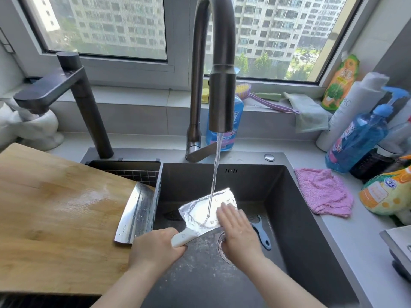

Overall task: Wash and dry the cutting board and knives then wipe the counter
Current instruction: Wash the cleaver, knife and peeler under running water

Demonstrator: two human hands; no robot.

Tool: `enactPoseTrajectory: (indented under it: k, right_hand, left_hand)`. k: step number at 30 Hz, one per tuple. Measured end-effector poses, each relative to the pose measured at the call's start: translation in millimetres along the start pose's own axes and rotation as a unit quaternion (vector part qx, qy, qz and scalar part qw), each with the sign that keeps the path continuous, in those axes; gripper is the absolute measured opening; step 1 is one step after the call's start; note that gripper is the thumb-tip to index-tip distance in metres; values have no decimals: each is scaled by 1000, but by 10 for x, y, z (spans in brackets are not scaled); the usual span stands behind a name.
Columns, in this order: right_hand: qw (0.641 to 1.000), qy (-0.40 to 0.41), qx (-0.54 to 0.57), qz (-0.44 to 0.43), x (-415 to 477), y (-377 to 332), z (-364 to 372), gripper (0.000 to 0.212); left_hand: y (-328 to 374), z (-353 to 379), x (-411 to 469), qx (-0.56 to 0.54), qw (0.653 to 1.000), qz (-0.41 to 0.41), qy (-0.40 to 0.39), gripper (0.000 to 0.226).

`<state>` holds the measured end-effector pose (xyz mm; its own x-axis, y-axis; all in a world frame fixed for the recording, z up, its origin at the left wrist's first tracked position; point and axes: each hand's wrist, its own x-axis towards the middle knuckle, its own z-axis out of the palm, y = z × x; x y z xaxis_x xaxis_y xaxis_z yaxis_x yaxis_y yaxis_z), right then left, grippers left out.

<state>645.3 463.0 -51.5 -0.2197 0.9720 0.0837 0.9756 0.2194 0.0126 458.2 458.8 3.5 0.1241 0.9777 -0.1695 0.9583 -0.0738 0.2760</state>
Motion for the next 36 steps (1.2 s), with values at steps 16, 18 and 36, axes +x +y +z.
enactPoseTrajectory:
  k: [16,18,36]
  right_hand:
    - [1000,2,12,-24,253,-193,-298,88]
    - [995,5,19,-97,223,-344,-259,93]
    - [998,27,13,-54,59,-138,-121,100]
  left_hand:
    - [-19,14,-43,-4,1000,8,2,23]
    - [-4,-4,-36,-9,1000,2,1,26]
    - [-91,-31,-89,-1,1000,-10,16,22]
